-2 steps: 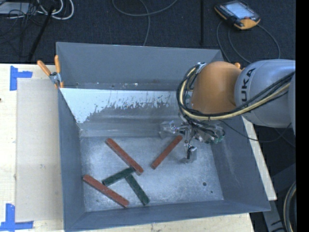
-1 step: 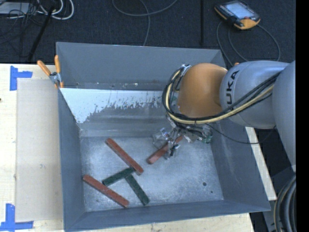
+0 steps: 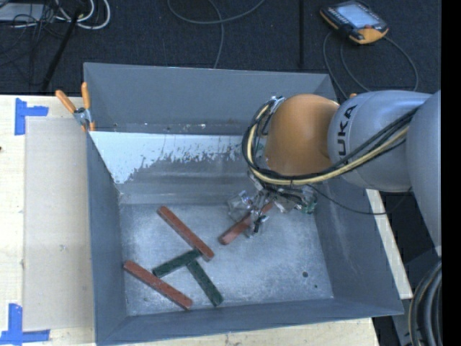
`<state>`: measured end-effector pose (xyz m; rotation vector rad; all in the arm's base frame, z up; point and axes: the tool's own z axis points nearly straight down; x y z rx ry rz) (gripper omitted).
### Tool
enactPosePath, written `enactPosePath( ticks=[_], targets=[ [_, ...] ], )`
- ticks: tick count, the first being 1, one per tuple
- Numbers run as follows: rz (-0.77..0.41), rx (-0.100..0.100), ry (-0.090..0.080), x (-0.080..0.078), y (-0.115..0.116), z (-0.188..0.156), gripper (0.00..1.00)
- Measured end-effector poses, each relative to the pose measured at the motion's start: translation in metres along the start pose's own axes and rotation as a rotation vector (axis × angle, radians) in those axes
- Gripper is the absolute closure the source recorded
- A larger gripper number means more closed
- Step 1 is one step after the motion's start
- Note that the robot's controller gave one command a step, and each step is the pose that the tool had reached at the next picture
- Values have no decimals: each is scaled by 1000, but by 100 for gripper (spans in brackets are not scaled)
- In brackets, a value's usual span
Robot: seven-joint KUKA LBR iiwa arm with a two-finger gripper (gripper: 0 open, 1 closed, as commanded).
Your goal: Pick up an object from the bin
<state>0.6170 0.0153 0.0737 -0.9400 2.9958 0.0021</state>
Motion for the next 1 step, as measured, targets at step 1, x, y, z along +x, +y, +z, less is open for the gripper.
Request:
enactPosePath(
  ticks=[1],
  targets=[
    [-141, 1, -1, -4, 9, -148, 100]
  ],
)
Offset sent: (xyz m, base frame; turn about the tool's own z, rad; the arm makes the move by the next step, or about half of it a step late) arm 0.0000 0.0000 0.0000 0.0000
